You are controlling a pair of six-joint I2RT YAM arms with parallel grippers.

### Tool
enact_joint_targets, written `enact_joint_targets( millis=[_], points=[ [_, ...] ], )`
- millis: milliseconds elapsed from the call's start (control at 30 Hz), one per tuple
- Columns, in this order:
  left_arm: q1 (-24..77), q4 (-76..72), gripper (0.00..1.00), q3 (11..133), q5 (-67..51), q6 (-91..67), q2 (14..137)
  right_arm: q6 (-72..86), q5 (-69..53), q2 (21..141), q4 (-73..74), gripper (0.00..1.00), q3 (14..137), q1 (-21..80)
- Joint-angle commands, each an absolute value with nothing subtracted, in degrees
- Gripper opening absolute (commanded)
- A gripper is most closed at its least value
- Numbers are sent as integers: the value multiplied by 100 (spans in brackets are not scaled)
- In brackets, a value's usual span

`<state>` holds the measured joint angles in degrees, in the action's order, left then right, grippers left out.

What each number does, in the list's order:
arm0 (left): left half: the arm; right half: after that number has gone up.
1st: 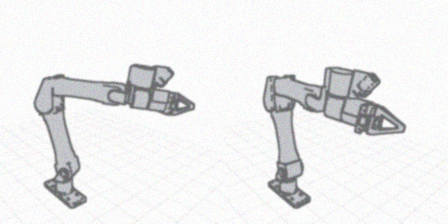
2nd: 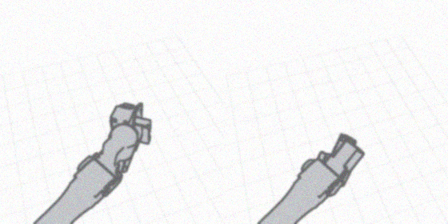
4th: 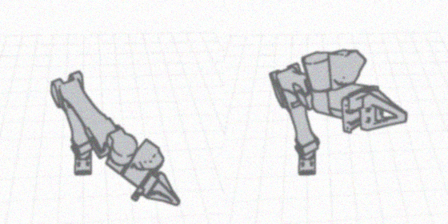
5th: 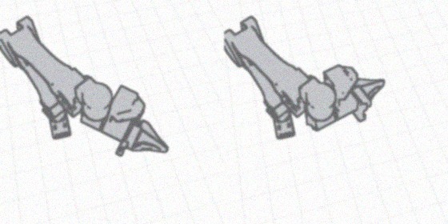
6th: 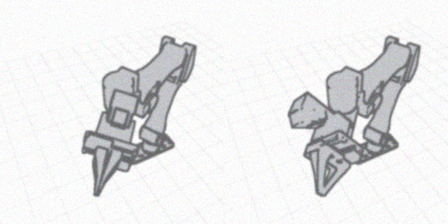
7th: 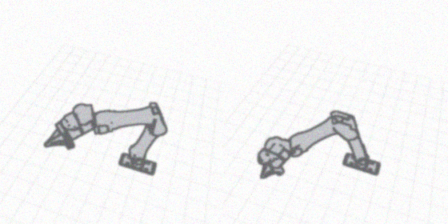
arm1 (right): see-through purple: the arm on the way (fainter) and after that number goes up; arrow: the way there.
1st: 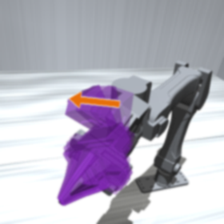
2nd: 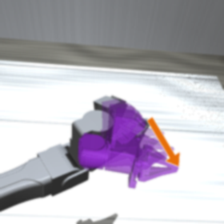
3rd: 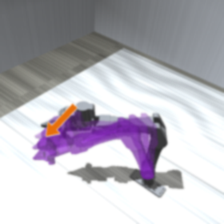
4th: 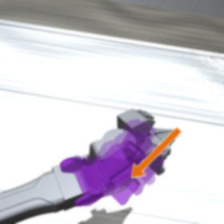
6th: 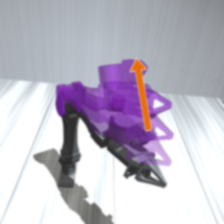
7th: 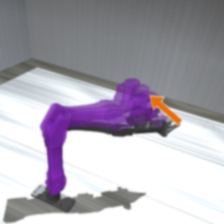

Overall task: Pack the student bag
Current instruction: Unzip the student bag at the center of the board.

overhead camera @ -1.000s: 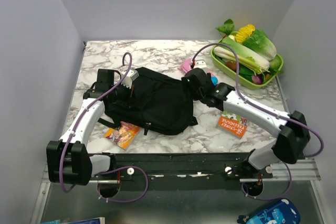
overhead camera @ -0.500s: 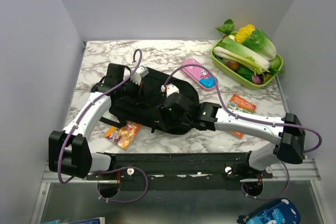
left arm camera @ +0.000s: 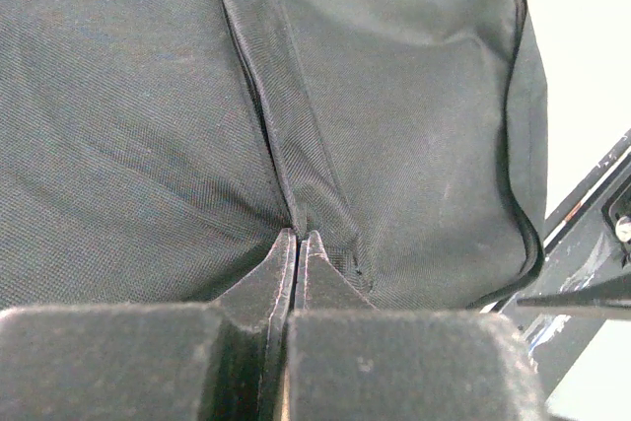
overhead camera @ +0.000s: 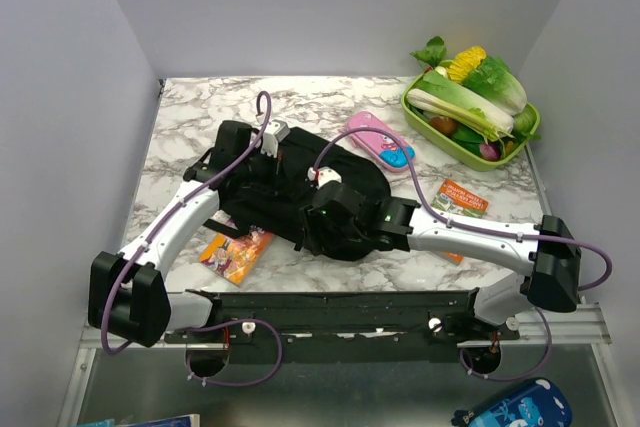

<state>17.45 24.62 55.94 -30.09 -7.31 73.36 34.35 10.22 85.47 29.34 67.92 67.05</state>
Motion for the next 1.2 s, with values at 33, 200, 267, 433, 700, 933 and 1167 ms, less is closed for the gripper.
enact_joint_targets(
  millis=[33, 200, 267, 433, 700, 933, 1167],
  points=[
    [1942, 2179, 0, 5712, -2462, -1029, 7312, 3410, 202, 8701, 2812, 63, 6724, 6759],
    [1855, 2206, 0, 5932, -2373, -1063, 7137, 3349, 150, 9025, 2953, 62, 6303, 6741],
    [1837, 2267, 0, 5985, -2399, -1046, 7084, 3392, 631, 9131, 3041, 62, 6179, 6733],
    [1627, 2443, 0, 5977, -2373, -836, 6856, 3436, 1238, 9114, 2734, 57, 5827, 6163],
    [1494, 2628, 0, 5450, -2364, -404, 6522, 2971, 1512, 8974, 2488, 53, 6144, 5722],
    [1616, 2488, 0, 5107, -3128, -545, 6916, 3418, 677, 8420, 1512, 43, 5537, 5774],
    [1740, 2514, 0, 5142, -3146, -597, 7242, 3656, 870, 7647, 583, 48, 4738, 5845]
  ],
)
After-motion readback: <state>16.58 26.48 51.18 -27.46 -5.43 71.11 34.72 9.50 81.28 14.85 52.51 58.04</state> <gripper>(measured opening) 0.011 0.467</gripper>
